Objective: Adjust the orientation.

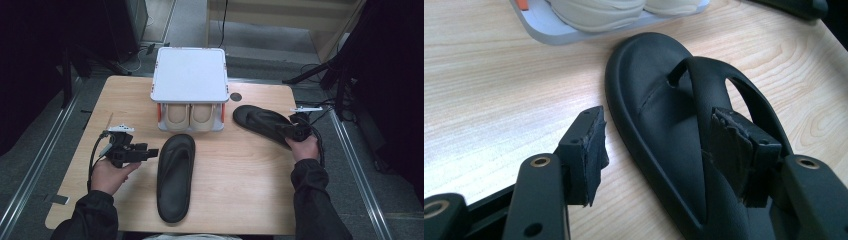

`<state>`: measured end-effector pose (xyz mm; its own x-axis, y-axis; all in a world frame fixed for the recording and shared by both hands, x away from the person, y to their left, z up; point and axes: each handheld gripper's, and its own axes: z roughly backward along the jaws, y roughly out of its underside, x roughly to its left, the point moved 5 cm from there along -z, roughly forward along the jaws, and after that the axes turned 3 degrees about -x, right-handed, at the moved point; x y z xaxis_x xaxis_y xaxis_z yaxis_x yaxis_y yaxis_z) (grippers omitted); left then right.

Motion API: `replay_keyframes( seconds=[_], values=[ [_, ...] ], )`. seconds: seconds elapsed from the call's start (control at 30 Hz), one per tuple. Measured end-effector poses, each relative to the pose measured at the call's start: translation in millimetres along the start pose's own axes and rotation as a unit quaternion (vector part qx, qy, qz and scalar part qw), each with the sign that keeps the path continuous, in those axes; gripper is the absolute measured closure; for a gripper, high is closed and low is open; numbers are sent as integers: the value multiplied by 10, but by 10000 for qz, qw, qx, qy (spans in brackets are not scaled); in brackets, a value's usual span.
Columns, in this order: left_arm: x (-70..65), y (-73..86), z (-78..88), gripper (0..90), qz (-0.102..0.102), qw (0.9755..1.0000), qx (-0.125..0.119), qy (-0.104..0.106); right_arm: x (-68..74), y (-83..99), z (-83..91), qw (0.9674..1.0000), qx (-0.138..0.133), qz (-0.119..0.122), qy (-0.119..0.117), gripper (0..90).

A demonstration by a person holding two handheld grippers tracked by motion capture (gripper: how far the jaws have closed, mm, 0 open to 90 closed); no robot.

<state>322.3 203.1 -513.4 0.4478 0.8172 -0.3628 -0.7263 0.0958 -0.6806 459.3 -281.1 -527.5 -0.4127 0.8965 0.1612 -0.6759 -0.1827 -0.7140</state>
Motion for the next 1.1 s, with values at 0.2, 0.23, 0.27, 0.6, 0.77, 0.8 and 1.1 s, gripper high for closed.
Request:
replay_keyframes(
  seconds=[0.2, 0.23, 0.27, 0.6, 0.77, 0.8, 1.1],
  values=[
    [15, -47, -29, 405, -7, 10000, 14, 20, 144, 39, 9, 9998, 58, 158, -42, 900],
    [12, -63, -40, 406, -38, 10000, 9, 42, 167, 44, 9, 9998, 61, 155, -54, 900],
    [12, -63, -40, 406, -38, 10000, 9, 42, 167, 44, 9, 9998, 61, 155, -54, 900],
    [18, -107, -78, 405, -45, 10000, -16, 65, 460, 76, -28, 9993, 137, 306, -157, 900],
    [11, -111, -88, 405, -103, 9999, 45, 48, 606, 77, -78, 9991, 150, 324, -247, 900],
    [11, -111, -88, 405, -103, 9999, 45, 48, 606, 77, -78, 9991, 150, 324, -247, 900],
    [-3, -106, -96, 406, -127, 9999, 67, 65, 733, 50, -168, 9987, 116, 330, -379, 883]
  ],
)
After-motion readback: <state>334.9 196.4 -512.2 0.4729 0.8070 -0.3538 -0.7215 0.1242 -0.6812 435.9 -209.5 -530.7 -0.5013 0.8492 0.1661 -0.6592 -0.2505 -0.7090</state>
